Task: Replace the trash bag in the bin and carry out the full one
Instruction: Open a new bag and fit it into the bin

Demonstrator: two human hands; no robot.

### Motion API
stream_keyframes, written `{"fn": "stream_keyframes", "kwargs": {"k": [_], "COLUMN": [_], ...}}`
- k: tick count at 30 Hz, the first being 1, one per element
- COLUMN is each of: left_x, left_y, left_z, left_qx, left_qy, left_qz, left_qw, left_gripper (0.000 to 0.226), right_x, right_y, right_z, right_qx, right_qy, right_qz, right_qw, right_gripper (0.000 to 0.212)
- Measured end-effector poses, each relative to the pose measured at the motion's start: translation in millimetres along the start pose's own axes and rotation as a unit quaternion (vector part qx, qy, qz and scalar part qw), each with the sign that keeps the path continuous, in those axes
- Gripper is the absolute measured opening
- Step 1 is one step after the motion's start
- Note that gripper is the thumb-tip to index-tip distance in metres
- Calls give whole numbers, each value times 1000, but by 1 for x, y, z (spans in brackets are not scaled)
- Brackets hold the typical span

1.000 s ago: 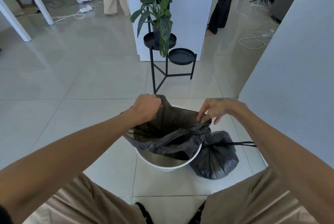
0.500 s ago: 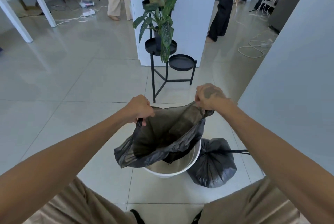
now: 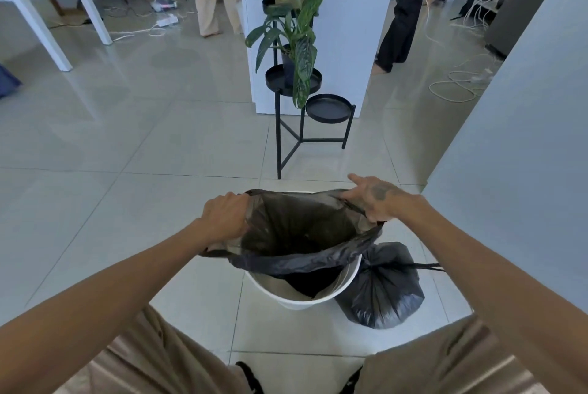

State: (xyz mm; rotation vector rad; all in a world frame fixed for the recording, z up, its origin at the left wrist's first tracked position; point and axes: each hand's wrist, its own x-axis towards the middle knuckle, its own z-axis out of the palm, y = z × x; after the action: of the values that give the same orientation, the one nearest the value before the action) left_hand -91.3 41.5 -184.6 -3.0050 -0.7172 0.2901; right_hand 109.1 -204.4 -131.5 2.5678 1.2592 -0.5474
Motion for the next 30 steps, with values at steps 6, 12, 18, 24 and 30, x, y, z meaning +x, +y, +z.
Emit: {"fn": "stream_keyframes", "kwargs": {"k": [6,12,18,24,30], "left_x": [-1,-16,-30,-23,-20], "left_y": [11,24,43,30,12], "left_z": [-9,1,29,22,24], "left_qx": [1,91,16,-12,8], "left_qy": [-10,66,-12,-27,-64], "left_qz": [-5,45,25,2,-5], "left_qw": [1000,993,999,1000,998], "left_gripper": [40,52,48,51,86], "right_x": [-2,-22,-53,-57,-55], "right_y": [-25,-83,-94,-67,-38], "right_z": [-1,36,81,69,64], "right_qx": [-40,-13,12,36,73], "right_qy": [237,260,-79,-69,-40], "right_qz": [14,-127,-175,-157,-80], "right_qw": [970,957,981,984,993], "right_gripper": [36,16,57,34,42]}}
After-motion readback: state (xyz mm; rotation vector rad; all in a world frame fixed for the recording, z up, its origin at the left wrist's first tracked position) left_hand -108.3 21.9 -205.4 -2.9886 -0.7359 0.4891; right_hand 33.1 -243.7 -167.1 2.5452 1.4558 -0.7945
